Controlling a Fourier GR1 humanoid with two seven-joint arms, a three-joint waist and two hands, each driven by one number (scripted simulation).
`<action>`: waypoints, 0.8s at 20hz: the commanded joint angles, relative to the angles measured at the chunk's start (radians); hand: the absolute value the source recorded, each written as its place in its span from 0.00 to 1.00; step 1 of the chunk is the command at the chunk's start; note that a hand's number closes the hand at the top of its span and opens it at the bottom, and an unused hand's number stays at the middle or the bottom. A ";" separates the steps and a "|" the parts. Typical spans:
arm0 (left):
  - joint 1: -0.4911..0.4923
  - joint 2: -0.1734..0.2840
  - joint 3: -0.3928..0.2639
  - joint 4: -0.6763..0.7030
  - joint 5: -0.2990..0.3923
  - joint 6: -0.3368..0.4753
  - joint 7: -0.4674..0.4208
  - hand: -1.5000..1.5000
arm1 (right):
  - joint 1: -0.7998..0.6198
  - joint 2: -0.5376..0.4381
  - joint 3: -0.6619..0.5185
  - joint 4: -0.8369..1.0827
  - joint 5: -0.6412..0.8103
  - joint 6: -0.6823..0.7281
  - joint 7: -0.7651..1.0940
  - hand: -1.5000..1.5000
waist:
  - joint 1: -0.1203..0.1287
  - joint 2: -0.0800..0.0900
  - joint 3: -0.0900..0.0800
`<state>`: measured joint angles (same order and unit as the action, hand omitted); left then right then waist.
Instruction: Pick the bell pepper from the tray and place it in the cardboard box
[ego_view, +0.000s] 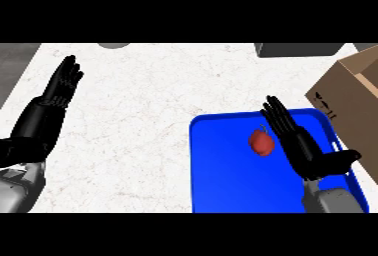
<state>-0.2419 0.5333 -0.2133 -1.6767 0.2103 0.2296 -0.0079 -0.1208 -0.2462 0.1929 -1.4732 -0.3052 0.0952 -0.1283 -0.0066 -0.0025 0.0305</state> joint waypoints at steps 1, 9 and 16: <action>0.035 -0.004 0.019 0.010 0.012 -0.014 0.018 0.50 | -0.006 0.023 -0.041 -0.017 0.050 -0.108 -0.010 0.00 | 0.006 0.001 -0.031; 0.217 -0.053 0.110 0.108 0.182 0.023 0.129 0.50 | 0.084 -0.046 -0.383 -0.150 0.313 -0.707 -0.118 0.00 | -0.082 -0.025 -0.043; 0.243 -0.038 0.139 0.081 0.258 -0.059 0.144 0.50 | 0.318 0.082 -0.081 -0.411 0.752 -0.930 -0.141 0.00 | -0.018 -0.007 -0.038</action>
<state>-0.0161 0.4866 -0.0909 -1.6020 0.4329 0.2088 0.1256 0.0974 -0.2058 -0.0007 -1.7749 0.2352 -0.7152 -0.2982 -0.0393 -0.0164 -0.0074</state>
